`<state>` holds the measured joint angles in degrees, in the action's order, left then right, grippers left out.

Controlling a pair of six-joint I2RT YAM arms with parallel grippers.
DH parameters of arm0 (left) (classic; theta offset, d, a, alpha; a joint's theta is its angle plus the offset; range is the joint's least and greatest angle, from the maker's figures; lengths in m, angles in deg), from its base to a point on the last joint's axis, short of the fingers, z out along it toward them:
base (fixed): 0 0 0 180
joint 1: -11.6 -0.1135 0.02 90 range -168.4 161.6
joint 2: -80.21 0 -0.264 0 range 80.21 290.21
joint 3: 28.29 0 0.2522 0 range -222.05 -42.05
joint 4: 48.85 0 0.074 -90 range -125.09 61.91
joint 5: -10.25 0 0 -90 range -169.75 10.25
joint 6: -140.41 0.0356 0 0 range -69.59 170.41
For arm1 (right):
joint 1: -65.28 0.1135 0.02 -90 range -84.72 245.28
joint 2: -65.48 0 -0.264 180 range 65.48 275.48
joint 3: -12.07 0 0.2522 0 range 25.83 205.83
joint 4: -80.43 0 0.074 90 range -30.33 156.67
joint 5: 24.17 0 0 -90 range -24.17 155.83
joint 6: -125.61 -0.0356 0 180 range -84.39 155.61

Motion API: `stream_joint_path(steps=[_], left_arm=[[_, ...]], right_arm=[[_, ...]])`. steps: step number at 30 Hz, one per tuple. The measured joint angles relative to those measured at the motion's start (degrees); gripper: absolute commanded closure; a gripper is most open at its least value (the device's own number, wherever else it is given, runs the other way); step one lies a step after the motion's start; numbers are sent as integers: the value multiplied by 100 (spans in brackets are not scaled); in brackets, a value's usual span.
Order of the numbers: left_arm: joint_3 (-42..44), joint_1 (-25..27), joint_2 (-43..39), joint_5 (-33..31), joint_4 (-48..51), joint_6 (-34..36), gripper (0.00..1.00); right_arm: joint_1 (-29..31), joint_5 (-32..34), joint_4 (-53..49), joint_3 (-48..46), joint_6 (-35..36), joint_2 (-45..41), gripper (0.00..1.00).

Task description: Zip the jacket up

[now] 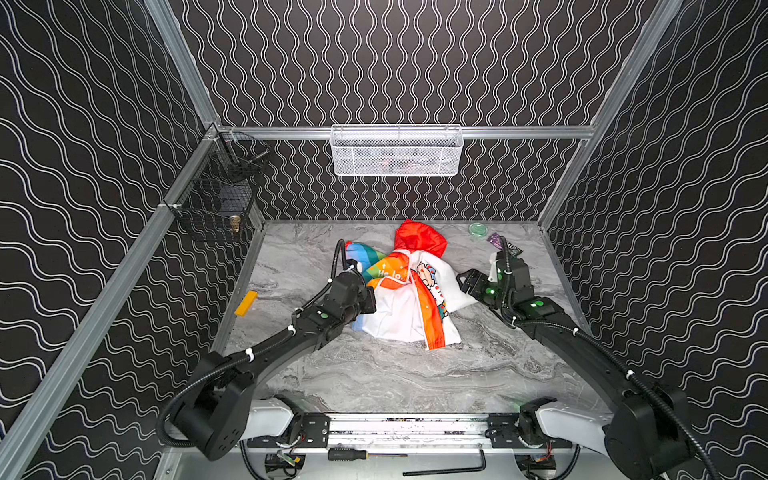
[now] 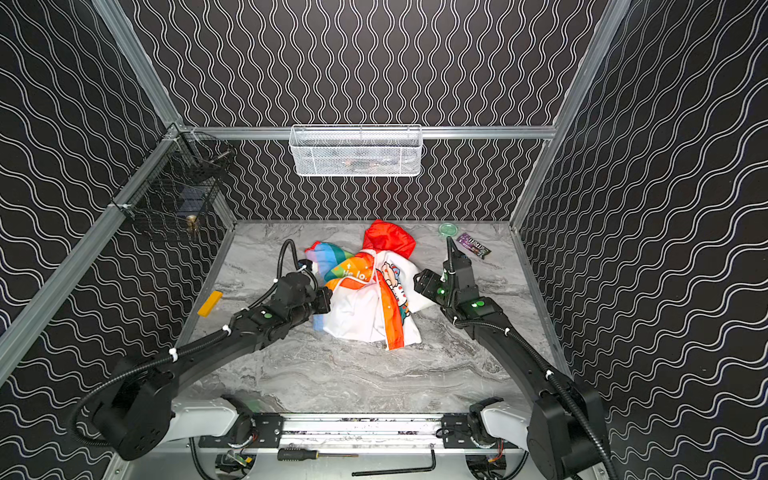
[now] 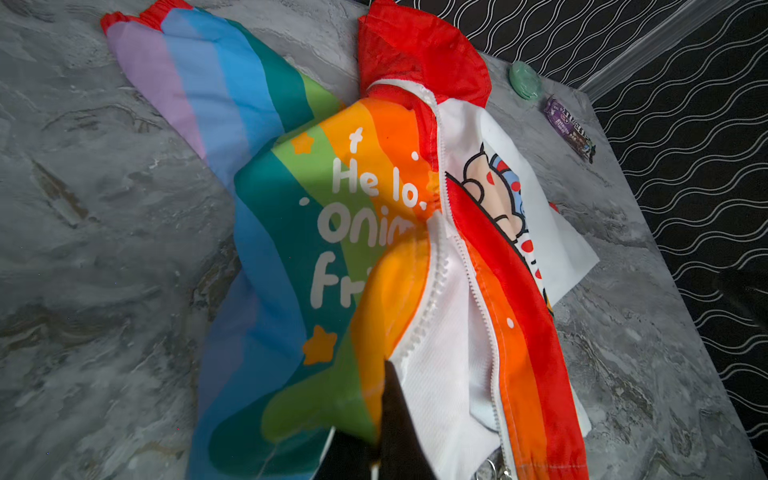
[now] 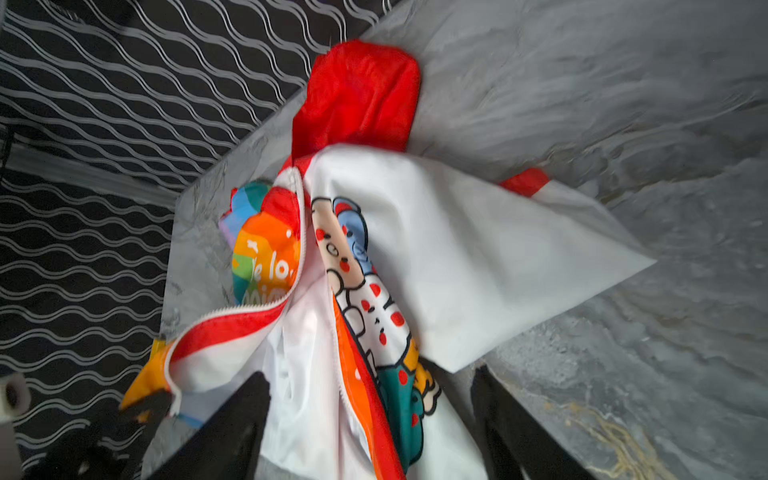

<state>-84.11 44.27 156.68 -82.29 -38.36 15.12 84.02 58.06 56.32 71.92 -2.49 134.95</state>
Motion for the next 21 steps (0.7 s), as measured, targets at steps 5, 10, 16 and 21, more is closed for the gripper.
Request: stream_joint_path(steps=[5, 10, 16, 21], left_arm=[[313, -13, 133, 304, -92, -232, 100], [702, -48, 179, 750, -542, -378, 100], [953, -81, 474, 1252, -1215, -669, 100], [1178, -90, 468, 1447, -1534, -837, 100]], right_arm=[[55, -922, 44, -514, -66, -59, 36], [496, -1416, 52, -798, -219, -282, 40], [1377, -1541, 262, -1191, -533, -280, 47], [1738, -1453, 577, -1578, -890, -17, 47]])
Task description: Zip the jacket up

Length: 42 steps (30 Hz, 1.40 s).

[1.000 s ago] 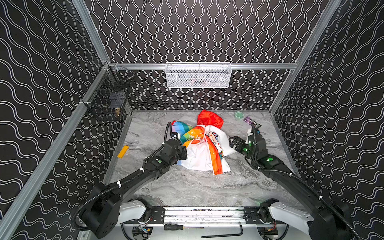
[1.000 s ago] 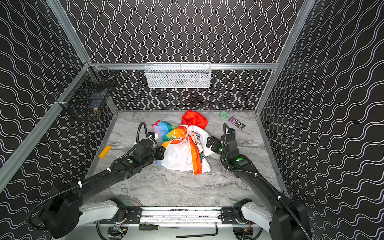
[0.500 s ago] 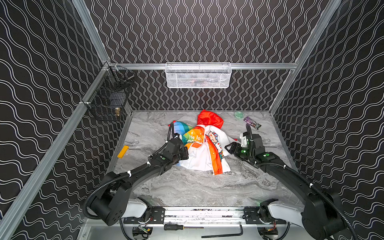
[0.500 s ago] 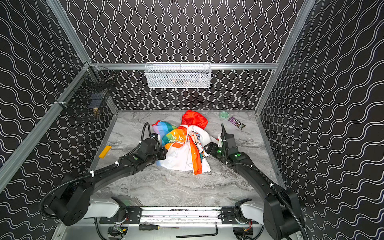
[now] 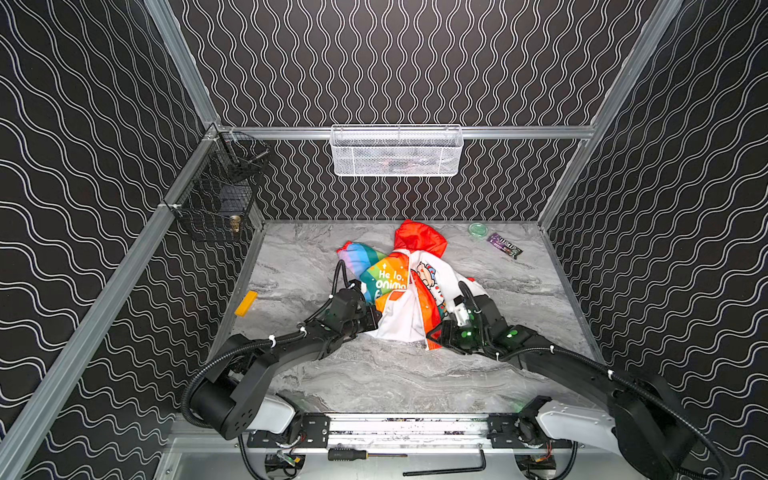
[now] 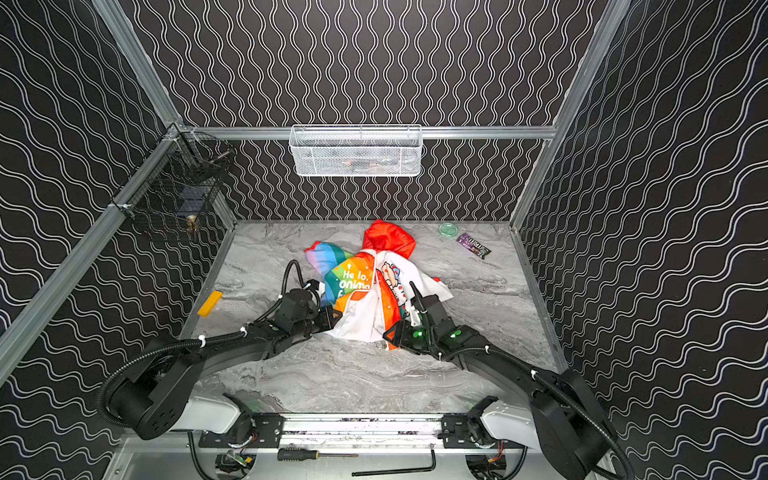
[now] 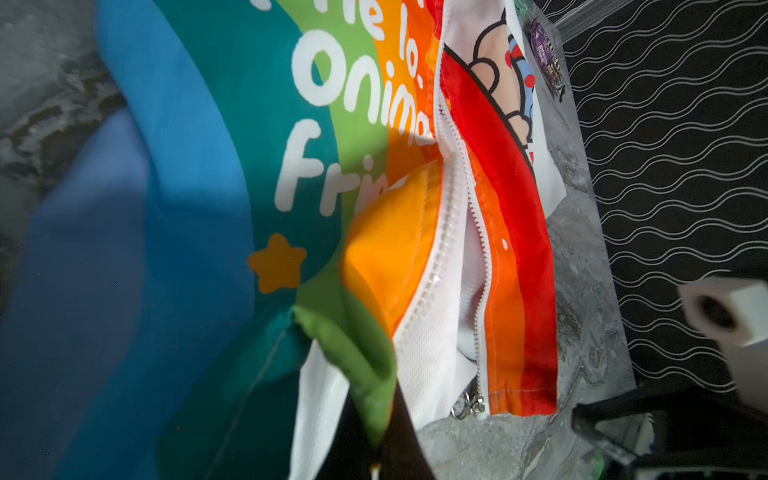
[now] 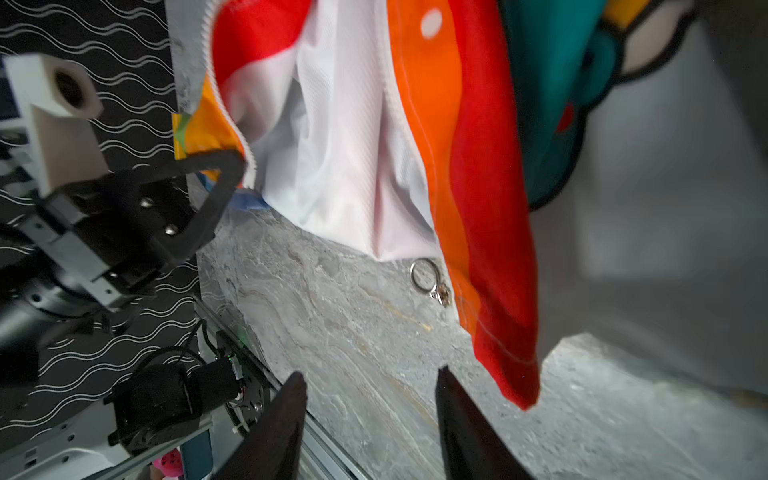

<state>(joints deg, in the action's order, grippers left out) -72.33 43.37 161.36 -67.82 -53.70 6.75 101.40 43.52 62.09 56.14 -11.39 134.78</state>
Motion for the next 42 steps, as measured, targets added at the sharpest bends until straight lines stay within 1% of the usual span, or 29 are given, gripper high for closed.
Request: stream_joint_path(steps=[6, 13, 16, 23, 25, 27, 33, 38, 41, 42], left_arm=[[114, -33, -31, 205, -278, -149, 100], [291, -68, 101, 476, -699, -422, 100], [321, -81, 168, 597, -879, -476, 100], [376, -116, 251, 745, -1154, -592, 100], [393, -125, 254, 780, -1226, -608, 100], [415, -129, 273, 793, -1263, -643, 100], [455, -168, 350, 846, -1394, -739, 100], [487, -184, 317, 883, -1469, -758, 100], [494, -195, 262, 883, -1471, -758, 100], [501, -203, 260, 885, -1475, -758, 100]], right_arm=[[46, 81, 457, -374, -304, 302, 44], [52, 229, 765, -481, -382, 542, 44], [59, 234, 925, -601, -472, 555, 37], [68, 343, 1088, -717, -575, 514, 35], [68, 361, 1123, -734, -592, 509, 37], [68, 382, 1182, -699, -590, 605, 41], [63, 363, 1506, -363, -544, 1248, 52], [61, 341, 1652, -199, -483, 1556, 62], [61, 341, 1644, -181, -483, 1587, 62], [61, 339, 1641, -181, -483, 1582, 60]])
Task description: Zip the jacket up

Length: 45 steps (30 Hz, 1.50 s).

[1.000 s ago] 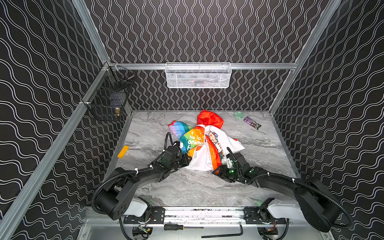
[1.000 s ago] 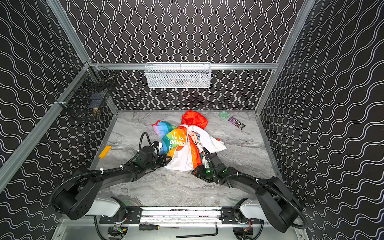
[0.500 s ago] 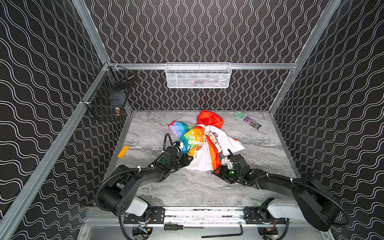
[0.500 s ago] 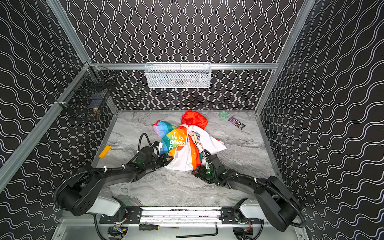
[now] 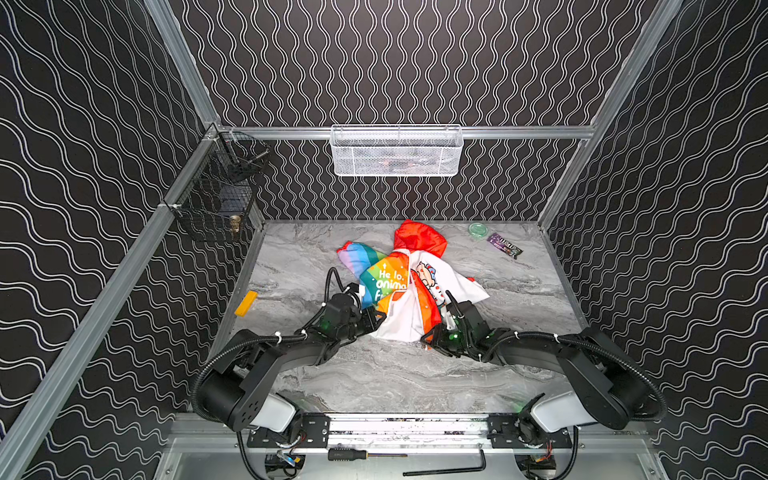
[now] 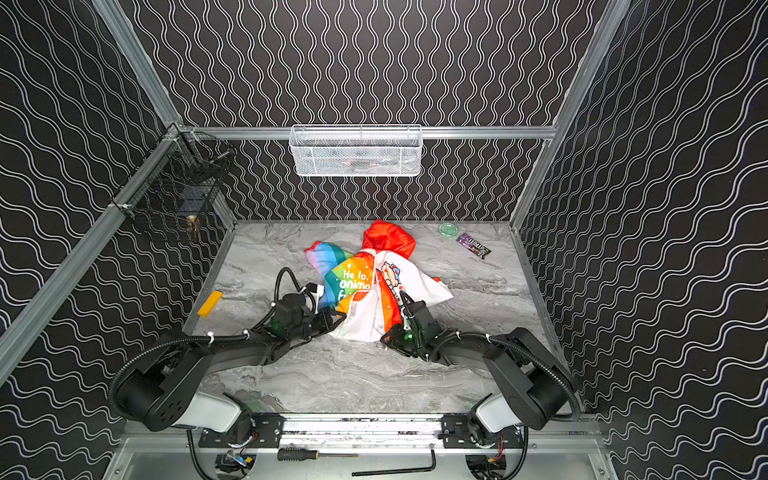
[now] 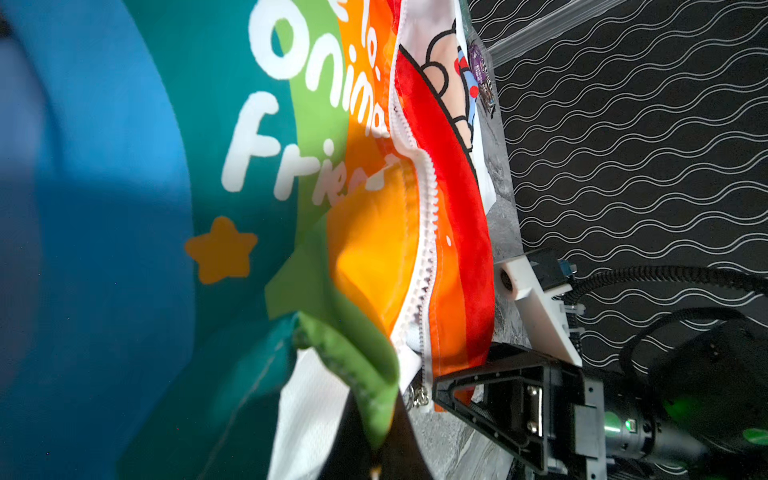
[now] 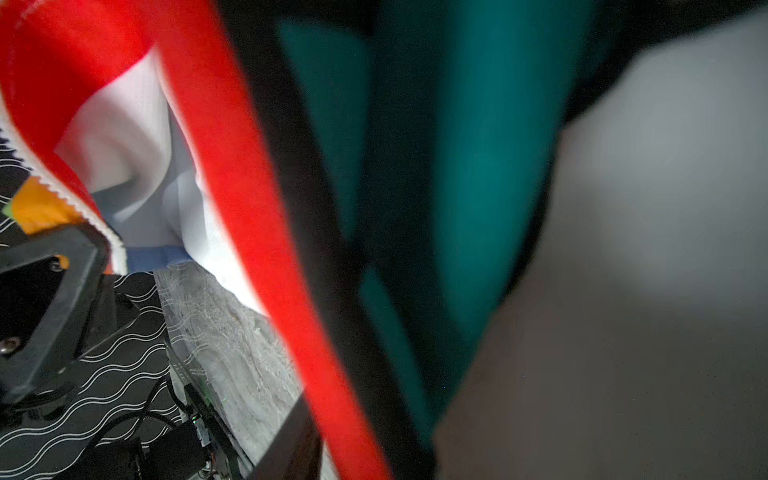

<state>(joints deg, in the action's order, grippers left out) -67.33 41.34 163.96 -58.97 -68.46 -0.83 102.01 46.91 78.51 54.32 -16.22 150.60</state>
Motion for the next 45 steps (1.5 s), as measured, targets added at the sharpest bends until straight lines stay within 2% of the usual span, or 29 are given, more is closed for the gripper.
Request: stream_joint_path(steps=[2, 4, 14, 21, 26, 30, 32, 45], left_arm=[[15, -11, 2, 0, 9, -2, 100], [15, -11, 24, 7, -17, -22, 100], [17, -20, 111, 61, -44, -107, 100], [20, -28, 155, 83, -85, -107, 100], [22, -37, 214, 111, -160, -118, 100], [33, -44, 258, 168, -201, -127, 100], [55, -48, 271, 192, -247, -131, 100], [98, -85, 304, 225, -352, -238, 100]], right_arm=[[0, 2, -22, 0, 0, -37, 52], [0, 4, -33, -2, 4, -94, 49], [-35, 68, -181, -114, 44, -245, 71], [-66, 35, -216, -116, 153, -267, 79], [-98, -66, -214, -116, 177, -229, 82], [-111, -162, -214, -125, 181, -173, 75], [-111, -199, -212, -127, 197, -162, 75], [-116, -262, -212, -125, 260, -61, 92]])
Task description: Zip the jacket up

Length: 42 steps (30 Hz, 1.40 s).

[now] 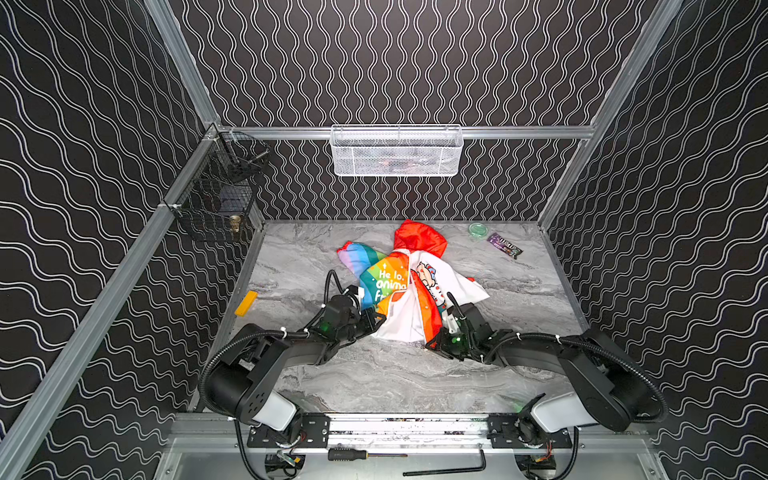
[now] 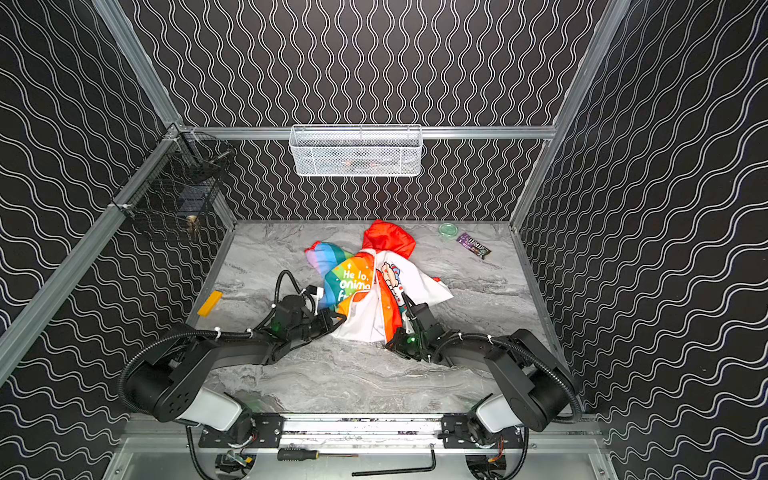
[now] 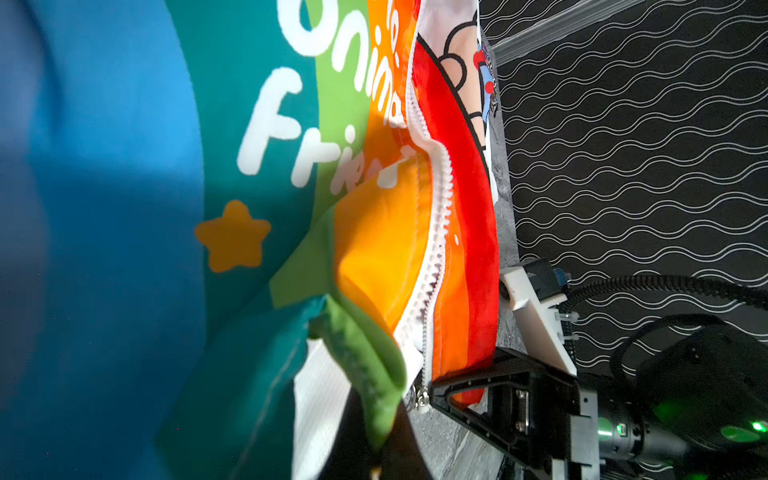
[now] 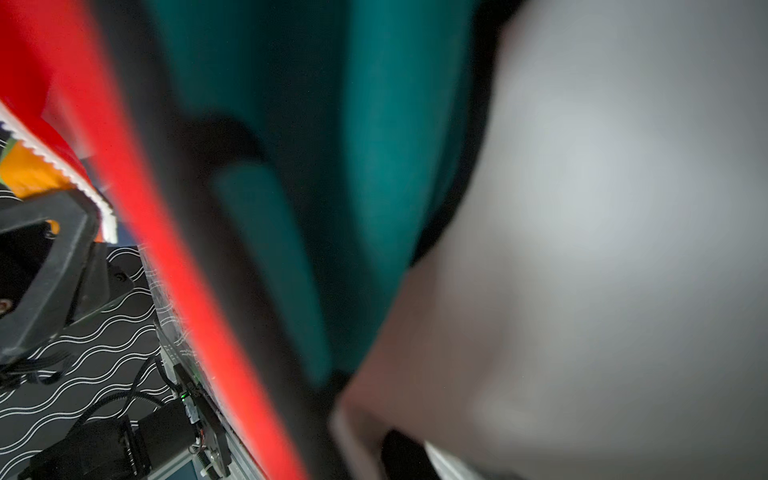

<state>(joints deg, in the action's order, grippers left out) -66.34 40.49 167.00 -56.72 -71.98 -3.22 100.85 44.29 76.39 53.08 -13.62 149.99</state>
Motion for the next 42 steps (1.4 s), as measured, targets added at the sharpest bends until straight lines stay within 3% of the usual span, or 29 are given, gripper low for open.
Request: stream_joint_path(steps=[5, 17, 22, 30, 42], left_arm=[[-59, -20, -4, 66, 50, 2, 100], [-767, -127, -595, 238, 907, 610, 100], [-1287, -142, -1163, -566, 1908, 1163, 100], [-1440, -144, -1720, -1646, 2621, 2149, 100], [-1248, -149, -2124, -1622, 2109, 2789, 100]], right_arm=[[-4, 7, -44, 98, 44, -37, 100], [-118, 326, -378, 861, 503, -39, 100], [-118, 570, -247, 1016, 824, -236, 100], [-120, 901, 813, 964, 1563, -673, 100], [-146, 793, 1670, 918, 2293, -824, 100]])
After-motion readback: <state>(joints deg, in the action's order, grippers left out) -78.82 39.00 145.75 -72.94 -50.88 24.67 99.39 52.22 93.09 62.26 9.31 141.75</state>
